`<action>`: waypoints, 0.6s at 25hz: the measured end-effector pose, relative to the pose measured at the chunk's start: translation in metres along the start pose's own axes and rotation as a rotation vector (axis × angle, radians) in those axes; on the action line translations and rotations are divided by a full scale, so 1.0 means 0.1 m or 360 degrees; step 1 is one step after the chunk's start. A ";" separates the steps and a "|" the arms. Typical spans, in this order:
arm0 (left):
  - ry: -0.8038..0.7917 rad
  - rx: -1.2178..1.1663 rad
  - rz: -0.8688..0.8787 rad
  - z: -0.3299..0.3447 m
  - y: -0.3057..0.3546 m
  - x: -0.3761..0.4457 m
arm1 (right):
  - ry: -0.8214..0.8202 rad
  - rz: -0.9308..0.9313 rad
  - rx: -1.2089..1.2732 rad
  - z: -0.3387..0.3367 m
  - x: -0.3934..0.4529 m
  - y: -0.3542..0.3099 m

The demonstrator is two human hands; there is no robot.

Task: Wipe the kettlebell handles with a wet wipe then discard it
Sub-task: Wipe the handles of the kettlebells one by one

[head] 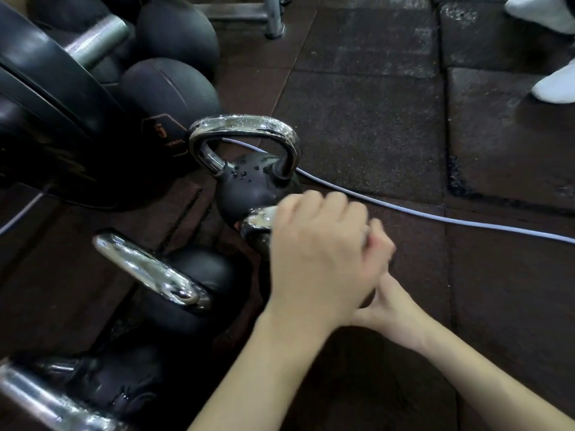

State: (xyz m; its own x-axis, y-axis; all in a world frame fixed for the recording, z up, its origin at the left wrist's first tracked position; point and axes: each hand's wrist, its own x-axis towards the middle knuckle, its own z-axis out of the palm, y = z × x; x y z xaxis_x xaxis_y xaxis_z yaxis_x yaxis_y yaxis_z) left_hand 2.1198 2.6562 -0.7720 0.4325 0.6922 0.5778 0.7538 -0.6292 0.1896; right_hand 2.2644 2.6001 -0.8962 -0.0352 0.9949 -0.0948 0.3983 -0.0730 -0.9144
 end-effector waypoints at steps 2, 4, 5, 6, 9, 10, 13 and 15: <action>0.0136 -0.0216 -0.0372 -0.04 -0.34 0.02 | -0.0098 0.0154 0.0105 -0.05 -0.04 0.04; 0.0201 -0.0520 -0.0709 -0.05 -0.52 -0.05 | -0.0099 0.0112 0.0168 -0.05 -0.05 0.05; 0.0237 -0.0817 -0.0978 0.00 -0.56 -0.08 | -0.0069 0.0066 0.0181 -0.05 -0.06 0.02; 0.0319 -0.1208 -0.1309 0.06 -0.59 -0.10 | -0.0082 0.0059 0.0187 -0.05 -0.06 -0.05; 0.0436 -0.2082 -0.2307 0.10 -0.68 -0.06 | -0.0095 0.0095 0.0167 -0.04 -0.04 0.04; 0.0413 -0.2172 -0.2430 0.10 -0.67 -0.05 | -0.0094 0.0105 0.0129 -0.06 -0.03 0.01; 0.0212 -0.1538 -0.2057 -0.04 -0.60 0.04 | -0.0071 0.0057 0.0112 -0.05 -0.08 0.00; 0.0024 -0.0694 -0.1210 -0.13 -0.50 0.09 | -0.0090 0.0129 0.0028 -0.07 -0.08 0.01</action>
State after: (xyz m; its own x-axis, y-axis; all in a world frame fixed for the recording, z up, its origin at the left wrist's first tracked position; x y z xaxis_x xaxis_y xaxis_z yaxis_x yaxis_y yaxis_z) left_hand 2.0795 2.6897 -0.7661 -0.1193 0.9761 0.1817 0.5775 -0.0807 0.8124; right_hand 2.2711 2.5930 -0.8936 -0.0553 0.9802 -0.1902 0.3859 -0.1547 -0.9095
